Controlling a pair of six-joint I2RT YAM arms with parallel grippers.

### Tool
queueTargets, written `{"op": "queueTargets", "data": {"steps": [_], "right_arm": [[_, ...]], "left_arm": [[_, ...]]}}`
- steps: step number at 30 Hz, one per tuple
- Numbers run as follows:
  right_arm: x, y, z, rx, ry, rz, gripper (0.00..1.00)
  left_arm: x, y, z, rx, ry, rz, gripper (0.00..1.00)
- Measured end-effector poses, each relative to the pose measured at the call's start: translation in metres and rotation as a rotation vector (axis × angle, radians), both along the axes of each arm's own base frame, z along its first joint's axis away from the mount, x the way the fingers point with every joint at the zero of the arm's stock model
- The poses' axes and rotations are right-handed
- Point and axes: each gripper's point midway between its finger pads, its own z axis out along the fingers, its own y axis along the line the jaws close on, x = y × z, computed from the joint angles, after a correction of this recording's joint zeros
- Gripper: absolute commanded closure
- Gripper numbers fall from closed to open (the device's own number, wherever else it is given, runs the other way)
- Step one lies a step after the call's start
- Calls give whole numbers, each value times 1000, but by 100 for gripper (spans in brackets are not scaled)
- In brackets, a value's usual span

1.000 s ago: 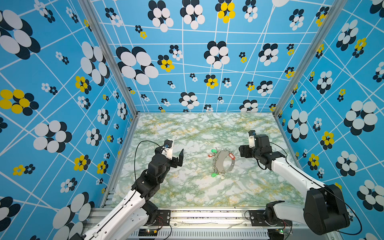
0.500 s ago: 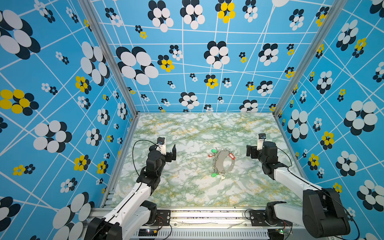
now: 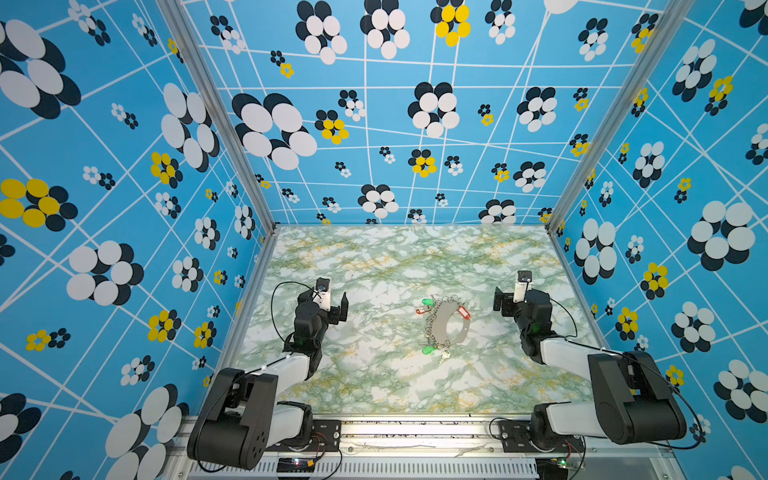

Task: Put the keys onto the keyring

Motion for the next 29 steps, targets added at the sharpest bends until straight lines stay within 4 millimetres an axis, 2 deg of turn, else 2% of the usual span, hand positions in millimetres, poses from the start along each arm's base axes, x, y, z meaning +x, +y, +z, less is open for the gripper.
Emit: {"op": "queueTargets", "data": {"steps": [3, 5, 9, 16, 23, 29], "right_arm": [[-4, 0, 1, 5, -39, 0, 1], [-8, -1, -6, 11, -73, -1, 1], [-25, -2, -51, 4, 6, -2, 1], [-12, -4, -22, 9, -110, -16, 1], [-11, -7, -18, 4, -127, -36, 1], [-7, -1, -13, 0, -138, -22, 1]], "left_arm": [[3, 2, -6, -3, 3, 1, 0], [6, 0, -9, -6, 1, -8, 0], [9, -1, -16, -10, 3, -10, 0], [14, 9, -27, -28, 9, 20, 0], [16, 11, -28, -40, 0, 25, 0], [16, 12, -27, -48, -2, 27, 1]]}}
